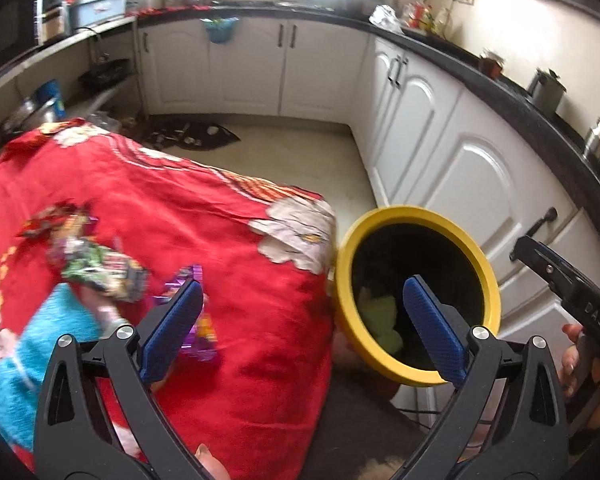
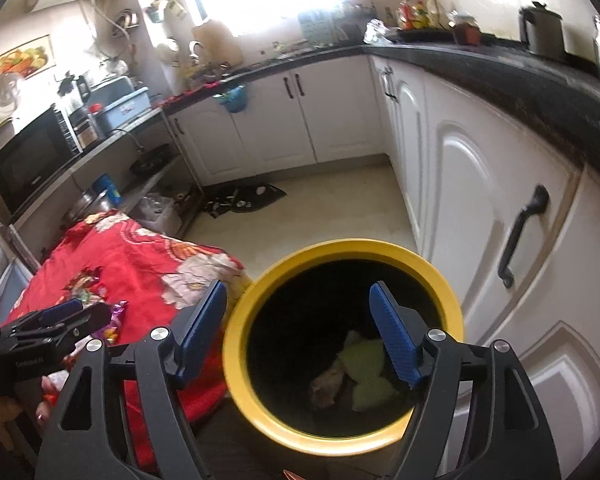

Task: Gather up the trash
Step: 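Open both grippers to drop the bag and sponge into the bin, then move both open grippers back over the trash on the bed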

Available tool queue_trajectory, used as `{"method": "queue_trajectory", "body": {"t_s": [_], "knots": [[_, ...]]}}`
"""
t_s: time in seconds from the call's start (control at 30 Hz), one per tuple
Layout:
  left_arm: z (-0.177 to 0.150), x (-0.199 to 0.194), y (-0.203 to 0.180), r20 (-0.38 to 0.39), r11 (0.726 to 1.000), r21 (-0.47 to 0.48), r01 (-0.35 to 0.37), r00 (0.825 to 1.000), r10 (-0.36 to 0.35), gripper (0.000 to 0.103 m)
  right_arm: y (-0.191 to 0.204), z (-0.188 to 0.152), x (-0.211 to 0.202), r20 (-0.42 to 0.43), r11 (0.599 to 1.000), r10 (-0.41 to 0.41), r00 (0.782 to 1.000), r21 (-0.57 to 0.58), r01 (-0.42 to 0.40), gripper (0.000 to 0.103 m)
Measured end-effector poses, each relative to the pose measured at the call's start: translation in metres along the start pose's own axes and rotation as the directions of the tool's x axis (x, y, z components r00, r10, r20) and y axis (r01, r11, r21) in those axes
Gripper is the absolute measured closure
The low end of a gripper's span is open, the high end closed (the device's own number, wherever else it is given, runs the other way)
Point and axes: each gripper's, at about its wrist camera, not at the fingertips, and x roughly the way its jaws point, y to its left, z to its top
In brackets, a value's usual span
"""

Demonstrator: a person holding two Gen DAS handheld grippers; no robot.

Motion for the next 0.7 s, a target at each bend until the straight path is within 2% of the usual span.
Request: {"method": "queue_trajectory", "body": {"t_s": [0.3, 0.7], "knots": [[0.000, -0.041, 0.049, 0.086, 0.992, -0.088, -0.089, 0.992, 0.096, 0.011, 0.044, 0.002, -0.015, 0.028, 0.992, 0.079, 0.996, -0.096, -0.076, 0.028], [-0.013, -0.082, 0.099, 0.142, 0.975, -0.167, -0.150, 0.974, 0.174, 0.011, 0.094, -0.003, -0.023, 0.018, 0.969, 0.154, 0.988, -0.196, -0.148, 0.028]]}}
